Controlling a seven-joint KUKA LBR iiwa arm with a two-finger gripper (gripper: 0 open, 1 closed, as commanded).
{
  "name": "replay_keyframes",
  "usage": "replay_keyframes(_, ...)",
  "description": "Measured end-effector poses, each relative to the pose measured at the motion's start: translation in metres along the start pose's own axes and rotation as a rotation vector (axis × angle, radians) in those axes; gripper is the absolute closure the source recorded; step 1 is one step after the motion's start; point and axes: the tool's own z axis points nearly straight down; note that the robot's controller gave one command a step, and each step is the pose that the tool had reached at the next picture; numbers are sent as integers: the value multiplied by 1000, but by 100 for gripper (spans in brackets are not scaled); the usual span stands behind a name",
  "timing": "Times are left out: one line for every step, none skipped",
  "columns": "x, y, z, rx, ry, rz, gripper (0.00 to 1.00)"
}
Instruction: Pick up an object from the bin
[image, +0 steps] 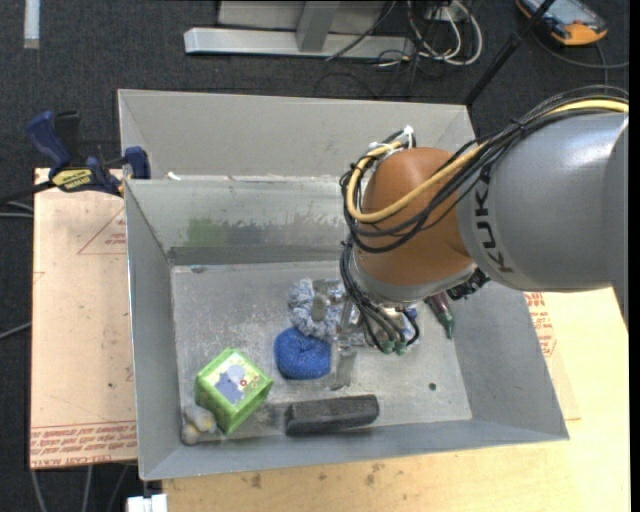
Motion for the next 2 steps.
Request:
replay_keyframes(-2,0,-4,-1,-8,3,0)
replay_keyframes(-2,12,63,-2,-13,74,0)
